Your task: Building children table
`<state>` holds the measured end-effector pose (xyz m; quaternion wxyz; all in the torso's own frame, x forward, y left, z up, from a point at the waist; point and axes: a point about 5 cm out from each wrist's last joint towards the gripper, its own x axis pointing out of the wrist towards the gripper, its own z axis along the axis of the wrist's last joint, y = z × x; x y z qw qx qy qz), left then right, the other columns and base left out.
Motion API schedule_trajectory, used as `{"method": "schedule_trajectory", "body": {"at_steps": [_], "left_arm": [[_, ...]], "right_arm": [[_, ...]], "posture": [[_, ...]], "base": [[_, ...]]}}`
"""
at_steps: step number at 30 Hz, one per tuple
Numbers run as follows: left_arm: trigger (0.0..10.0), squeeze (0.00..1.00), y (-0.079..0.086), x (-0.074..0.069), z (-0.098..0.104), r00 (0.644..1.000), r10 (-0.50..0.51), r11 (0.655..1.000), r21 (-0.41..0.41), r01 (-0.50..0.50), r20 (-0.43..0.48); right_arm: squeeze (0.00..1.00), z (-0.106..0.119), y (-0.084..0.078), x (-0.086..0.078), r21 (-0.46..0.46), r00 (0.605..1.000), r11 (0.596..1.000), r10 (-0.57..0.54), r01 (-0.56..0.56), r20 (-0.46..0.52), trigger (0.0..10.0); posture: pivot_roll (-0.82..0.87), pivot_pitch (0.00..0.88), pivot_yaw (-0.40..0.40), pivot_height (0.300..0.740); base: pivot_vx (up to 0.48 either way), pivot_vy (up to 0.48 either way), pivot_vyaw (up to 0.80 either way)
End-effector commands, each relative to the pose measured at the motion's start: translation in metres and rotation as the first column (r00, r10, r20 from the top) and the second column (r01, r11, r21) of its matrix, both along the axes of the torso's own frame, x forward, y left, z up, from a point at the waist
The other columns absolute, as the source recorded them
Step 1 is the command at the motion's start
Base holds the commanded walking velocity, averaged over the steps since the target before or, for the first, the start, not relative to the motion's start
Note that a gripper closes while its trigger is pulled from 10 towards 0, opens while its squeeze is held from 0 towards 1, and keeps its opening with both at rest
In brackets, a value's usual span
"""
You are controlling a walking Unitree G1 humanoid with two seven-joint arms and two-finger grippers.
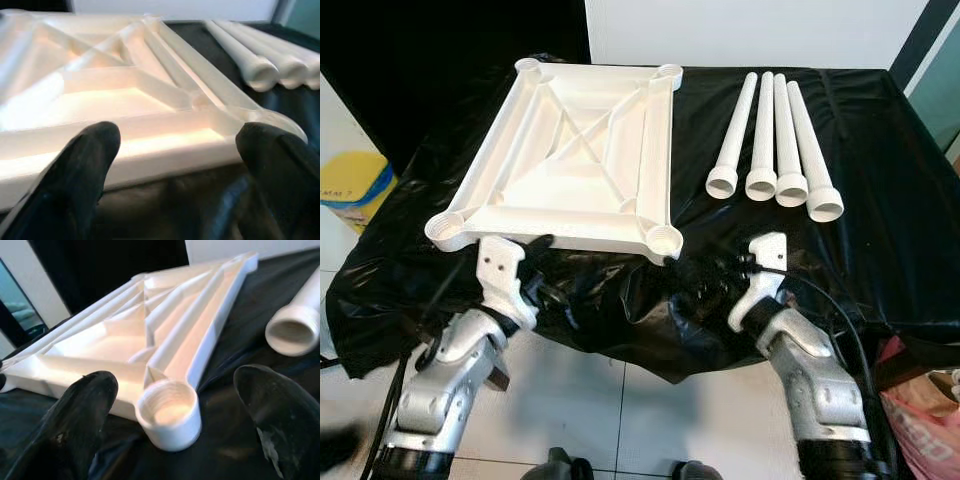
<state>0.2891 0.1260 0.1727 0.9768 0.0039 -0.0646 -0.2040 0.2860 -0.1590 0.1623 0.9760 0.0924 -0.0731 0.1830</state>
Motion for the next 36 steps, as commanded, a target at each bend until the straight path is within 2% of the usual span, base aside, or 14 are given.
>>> {"method": "schedule_trajectory", "body": {"at_steps": [1,2,5,8,14,26,36], "left_arm": [[10.0,0.00,0.004,0.004,-0.007,0.997,0.075,0.997,0.007,-0.075,-0.030],[10.0,0.00,0.004,0.004,-0.007,0.997,0.075,0.997,0.007,-0.075,-0.030],[10.0,0.00,0.009,0.012,-0.005,0.982,0.191,0.982,-0.007,-0.191,-0.016],[10.0,0.00,0.009,0.013,-0.003,0.977,0.211,0.977,-0.012,-0.211,-0.004],[10.0,0.00,0.005,0.014,0.001,0.980,0.197,0.980,-0.027,-0.197,0.011],[10.0,0.00,0.005,0.019,0.003,0.983,0.186,0.981,-0.057,-0.185,0.009],[10.0,0.00,0.004,0.018,0.005,0.983,0.182,0.981,-0.069,-0.181,0.016]], "right_arm": [[0.00,-0.002,-0.003,0.003,-0.021,0.995,0.994,-0.104,0.104,-0.005,10.0],[0.00,-0.002,-0.003,0.003,-0.021,0.995,0.994,-0.104,0.104,-0.005,10.0],[0.00,0.003,0.005,0.007,-0.018,0.978,0.978,-0.207,0.208,0.034,10.0],[0.00,0.004,0.009,0.007,-0.058,0.973,0.973,-0.218,0.222,0.072,10.0],[0.00,0.004,0.015,0.006,-0.096,0.962,0.963,-0.241,0.254,0.126,10.0],[0.00,0.005,0.014,0.011,-0.122,0.950,0.948,-0.274,0.293,0.152,10.0],[0.00,0.005,0.012,0.013,-0.143,0.944,0.942,-0.279,0.304,0.174,10.0]], "posture": [[-0.06,0.098,0.013,0.740],[-0.06,0.098,0.013,0.740],[-0.06,0.087,0.019,0.740],[-0.06,0.076,0.028,0.740],[-0.06,0.059,0.037,0.740],[-0.06,0.041,0.036,0.740],[-0.05,0.036,0.026,0.740]], "base": [[0.000,0.000,0.00],[0.000,0.000,0.00],[0.000,0.000,0.00],[0.000,0.000,0.00],[0.000,0.000,0.00],[0.000,0.000,0.00],[0.273,0.000,0.00]]}}
